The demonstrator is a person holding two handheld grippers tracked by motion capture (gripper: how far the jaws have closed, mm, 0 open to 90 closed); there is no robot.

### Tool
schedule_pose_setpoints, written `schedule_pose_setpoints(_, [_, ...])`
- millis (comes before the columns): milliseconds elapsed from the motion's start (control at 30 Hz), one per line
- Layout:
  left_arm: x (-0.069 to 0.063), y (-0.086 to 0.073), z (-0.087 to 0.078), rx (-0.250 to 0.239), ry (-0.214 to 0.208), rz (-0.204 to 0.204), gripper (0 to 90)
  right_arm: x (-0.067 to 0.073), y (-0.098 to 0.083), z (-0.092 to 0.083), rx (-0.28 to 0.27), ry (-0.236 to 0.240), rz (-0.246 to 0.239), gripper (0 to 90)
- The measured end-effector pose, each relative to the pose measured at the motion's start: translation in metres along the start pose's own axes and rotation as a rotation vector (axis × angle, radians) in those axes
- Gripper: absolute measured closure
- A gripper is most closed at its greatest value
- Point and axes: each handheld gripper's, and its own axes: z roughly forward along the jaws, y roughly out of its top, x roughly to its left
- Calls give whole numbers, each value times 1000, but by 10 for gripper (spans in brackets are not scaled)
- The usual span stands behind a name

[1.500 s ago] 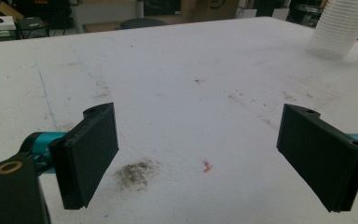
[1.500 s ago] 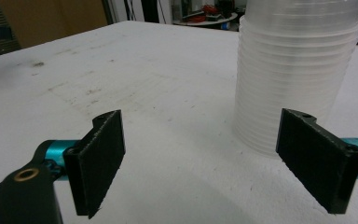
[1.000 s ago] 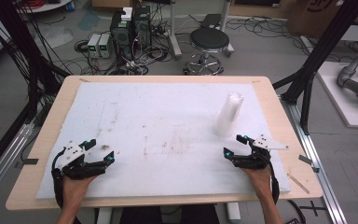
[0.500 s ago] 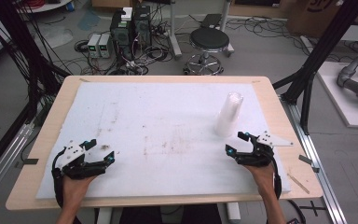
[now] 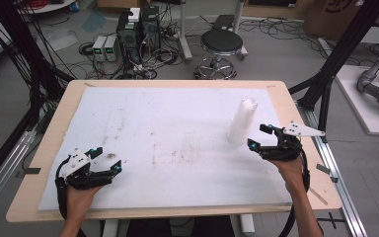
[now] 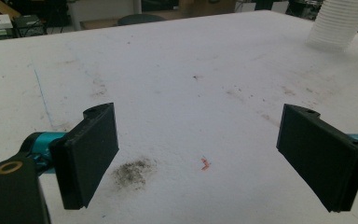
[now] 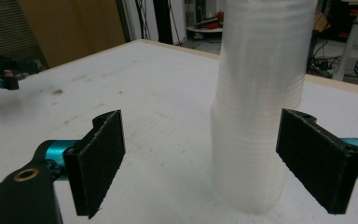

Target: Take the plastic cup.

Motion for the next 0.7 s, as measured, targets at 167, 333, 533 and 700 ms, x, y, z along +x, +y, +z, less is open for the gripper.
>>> schedule_pose_setpoints(167, [-1,0,0,-1,1,2,125,-15,22,-3,22,19,-12,150])
schedule_pose_setpoints(333, [-1,0,0,1,-2,2,125,-24,33,-3,46,31,-27,150])
schedule_pose_setpoints(533, [0,0,0,3,-3,3,125,-37,50,-2,78,71,-43,150])
schedule_pose_setpoints(700, [-1,0,1,6,-3,2,125,-46,57,3,94,92,-44,149])
